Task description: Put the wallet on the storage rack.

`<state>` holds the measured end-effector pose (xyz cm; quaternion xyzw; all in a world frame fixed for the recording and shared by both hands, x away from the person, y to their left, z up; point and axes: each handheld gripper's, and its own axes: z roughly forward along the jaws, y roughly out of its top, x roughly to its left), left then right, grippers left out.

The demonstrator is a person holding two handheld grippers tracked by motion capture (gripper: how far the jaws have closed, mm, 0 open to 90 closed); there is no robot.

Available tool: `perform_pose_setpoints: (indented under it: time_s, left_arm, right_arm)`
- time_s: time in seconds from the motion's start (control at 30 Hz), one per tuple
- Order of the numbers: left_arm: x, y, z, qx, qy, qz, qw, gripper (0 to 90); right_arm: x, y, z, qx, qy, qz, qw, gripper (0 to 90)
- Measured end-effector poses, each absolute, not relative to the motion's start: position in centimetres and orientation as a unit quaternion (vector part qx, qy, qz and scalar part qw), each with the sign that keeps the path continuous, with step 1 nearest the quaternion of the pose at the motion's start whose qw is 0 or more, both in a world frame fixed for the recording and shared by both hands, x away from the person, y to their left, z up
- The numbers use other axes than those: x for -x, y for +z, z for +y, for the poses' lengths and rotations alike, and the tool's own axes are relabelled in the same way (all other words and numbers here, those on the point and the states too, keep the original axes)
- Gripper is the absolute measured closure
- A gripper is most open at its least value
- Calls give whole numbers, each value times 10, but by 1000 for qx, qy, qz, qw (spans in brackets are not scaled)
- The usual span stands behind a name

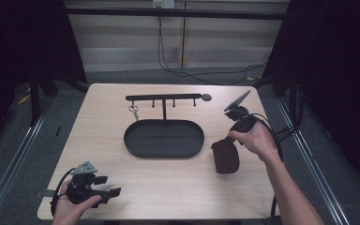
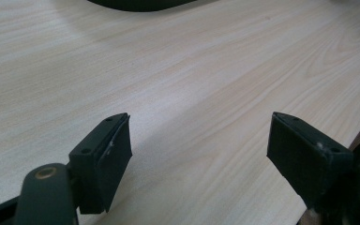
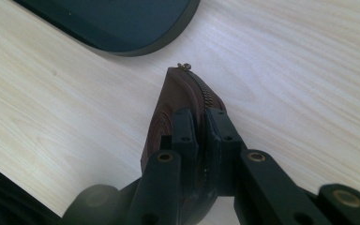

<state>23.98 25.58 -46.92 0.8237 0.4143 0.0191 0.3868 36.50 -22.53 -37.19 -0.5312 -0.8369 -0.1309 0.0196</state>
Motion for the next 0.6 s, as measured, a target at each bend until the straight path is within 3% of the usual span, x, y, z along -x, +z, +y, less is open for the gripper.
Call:
perform_pose_setpoints:
  time_s: [0.6]
  left_arm:
    - [-240, -470, 257, -823, 16, 417, 385, 220]
  right_arm:
    - [-375, -353, -221, 532, -118, -838, 13, 834]
